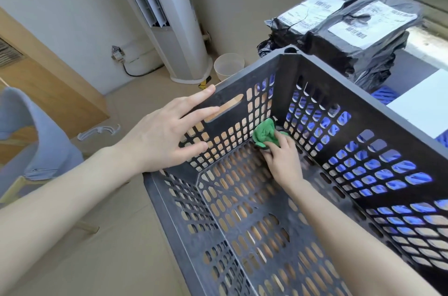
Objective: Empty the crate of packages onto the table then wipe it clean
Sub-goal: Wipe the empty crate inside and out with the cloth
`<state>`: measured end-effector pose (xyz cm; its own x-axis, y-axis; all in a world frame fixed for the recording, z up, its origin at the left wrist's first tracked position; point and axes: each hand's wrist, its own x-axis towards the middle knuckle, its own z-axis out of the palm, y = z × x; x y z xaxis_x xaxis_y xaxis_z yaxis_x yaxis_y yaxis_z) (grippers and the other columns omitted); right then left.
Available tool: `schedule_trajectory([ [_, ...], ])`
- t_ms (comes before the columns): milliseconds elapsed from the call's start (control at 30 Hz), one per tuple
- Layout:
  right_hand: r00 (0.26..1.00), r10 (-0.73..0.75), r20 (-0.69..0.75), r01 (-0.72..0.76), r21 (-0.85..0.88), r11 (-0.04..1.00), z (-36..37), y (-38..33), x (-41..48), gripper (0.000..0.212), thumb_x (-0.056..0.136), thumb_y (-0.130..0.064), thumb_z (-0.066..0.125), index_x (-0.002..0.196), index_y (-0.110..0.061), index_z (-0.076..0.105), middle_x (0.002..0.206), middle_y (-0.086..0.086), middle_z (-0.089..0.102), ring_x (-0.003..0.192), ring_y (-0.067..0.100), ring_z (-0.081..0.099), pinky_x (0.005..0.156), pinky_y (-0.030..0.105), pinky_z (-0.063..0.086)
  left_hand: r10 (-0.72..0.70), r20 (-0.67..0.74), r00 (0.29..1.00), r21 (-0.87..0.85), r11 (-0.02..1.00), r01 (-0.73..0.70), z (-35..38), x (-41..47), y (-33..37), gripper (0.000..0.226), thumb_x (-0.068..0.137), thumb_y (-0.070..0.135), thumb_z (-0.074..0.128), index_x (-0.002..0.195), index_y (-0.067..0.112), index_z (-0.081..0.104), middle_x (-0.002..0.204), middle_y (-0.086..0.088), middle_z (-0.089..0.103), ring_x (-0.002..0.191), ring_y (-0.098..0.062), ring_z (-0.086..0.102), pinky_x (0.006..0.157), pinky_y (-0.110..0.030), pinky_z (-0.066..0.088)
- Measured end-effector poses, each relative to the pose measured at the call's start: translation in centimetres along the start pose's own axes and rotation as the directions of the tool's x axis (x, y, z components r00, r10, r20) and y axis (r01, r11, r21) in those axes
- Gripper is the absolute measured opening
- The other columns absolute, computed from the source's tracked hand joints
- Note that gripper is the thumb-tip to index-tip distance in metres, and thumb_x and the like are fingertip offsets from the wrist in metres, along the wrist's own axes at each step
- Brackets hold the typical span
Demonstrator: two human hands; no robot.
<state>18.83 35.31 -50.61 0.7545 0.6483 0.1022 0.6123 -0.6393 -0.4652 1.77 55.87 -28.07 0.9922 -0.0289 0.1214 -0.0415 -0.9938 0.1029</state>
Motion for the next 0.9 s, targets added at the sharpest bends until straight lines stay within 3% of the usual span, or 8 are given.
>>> schedule_trajectory([
  [67,0.996,-0.014,0.084,0.011,0.038,0.999,0.9,-0.1,-0.5,0.031,0.087,-0.019,0.064,0.115,-0.007,0.069,0.138,0.018,0.052,0.127,0.04,0.045,0.109,0.049,0.035,-0.002,-0.003,1.0,-0.009,1.0,0.002,0.0,0.0,0.0,0.064,0.086,0.054,0.048,0.145,0.032,0.039,0.162,0.016,0.014,0.139,-0.013,0.034,0.08,-0.033,0.053],
  [167,0.977,-0.112,0.179,0.107,0.036,0.994,1.0,-0.3,-1.3,0.036,0.095,-0.021,0.055,0.13,-0.01,0.059,0.146,0.011,0.044,0.139,0.033,0.034,0.116,0.039,0.02,-0.005,-0.01,1.0,-0.025,1.0,0.005,0.0,0.1,-0.1,0.063,0.086,0.054,0.048,0.145,0.032,0.04,0.161,0.016,0.015,0.137,-0.013,0.035,0.078,-0.031,0.052],
  [267,0.978,-0.067,0.199,0.04,0.135,0.99,0.5,-1.6,-1.7,0.036,0.099,-0.023,0.048,0.134,-0.015,0.054,0.151,0.002,0.038,0.143,0.025,0.028,0.117,0.034,0.019,0.006,-0.021,1.0,-0.032,0.999,-0.007,0.1,0.0,-0.3,0.059,0.089,0.051,0.046,0.145,0.03,0.041,0.161,0.015,0.015,0.137,-0.014,0.037,0.084,-0.034,0.053],
  [367,0.947,-0.122,0.297,0.049,0.241,0.969,0.6,-4.0,-3.3,0.036,0.1,-0.027,0.046,0.134,-0.018,0.052,0.152,-0.002,0.037,0.142,0.025,0.031,0.117,0.038,0.024,0.022,-0.015,1.0,-0.052,0.998,-0.023,0.2,0.2,-0.4,0.056,0.092,0.046,0.043,0.145,0.028,0.041,0.162,0.014,0.015,0.138,-0.015,0.036,0.09,-0.035,0.051],
  [533,0.776,-0.397,0.489,0.237,0.357,0.904,2.7,-10.4,-7.0,0.038,0.099,-0.02,0.045,0.136,-0.012,0.051,0.148,0.005,0.043,0.139,0.024,0.035,0.116,0.035,0.025,0.026,-0.008,1.0,-0.055,0.998,-0.026,0.3,0.1,-0.5,0.054,0.093,0.044,0.042,0.144,0.028,0.042,0.162,0.012,0.015,0.14,-0.016,0.035,0.098,-0.042,0.049],
  [667,0.816,-0.397,0.421,0.249,0.364,0.898,3.1,-10.2,-4.7,0.037,0.096,-0.007,0.044,0.132,-0.009,0.054,0.15,0.007,0.04,0.14,0.024,0.034,0.117,0.032,0.022,0.022,0.003,1.0,-0.04,0.999,-0.022,0.2,0.2,-0.4,0.054,0.092,0.045,0.041,0.144,0.027,0.043,0.162,0.011,0.016,0.14,-0.017,0.035,0.096,-0.039,0.049],
  [800,0.76,-0.477,0.442,0.378,0.297,0.877,3.3,-9.9,-6.5,0.042,0.096,0.001,0.038,0.136,-0.004,0.051,0.152,0.01,0.036,0.144,0.027,0.027,0.118,0.029,0.011,0.02,-0.002,1.0,-0.028,0.999,-0.02,0.3,0.0,-0.4,0.055,0.092,0.045,0.04,0.145,0.027,0.042,0.162,0.011,0.016,0.141,-0.016,0.034,0.097,-0.04,0.049],
  [900,0.745,-0.485,0.458,0.389,0.293,0.874,3.2,-9.5,-7.7,0.04,0.095,0.001,0.039,0.133,-0.002,0.053,0.148,0.014,0.041,0.142,0.029,0.03,0.118,0.03,0.011,0.019,0.004,1.0,-0.018,1.0,-0.018,0.2,0.0,-0.4,0.057,0.092,0.046,0.039,0.146,0.028,0.04,0.163,0.012,0.014,0.143,-0.015,0.031,0.098,-0.04,0.047],
])
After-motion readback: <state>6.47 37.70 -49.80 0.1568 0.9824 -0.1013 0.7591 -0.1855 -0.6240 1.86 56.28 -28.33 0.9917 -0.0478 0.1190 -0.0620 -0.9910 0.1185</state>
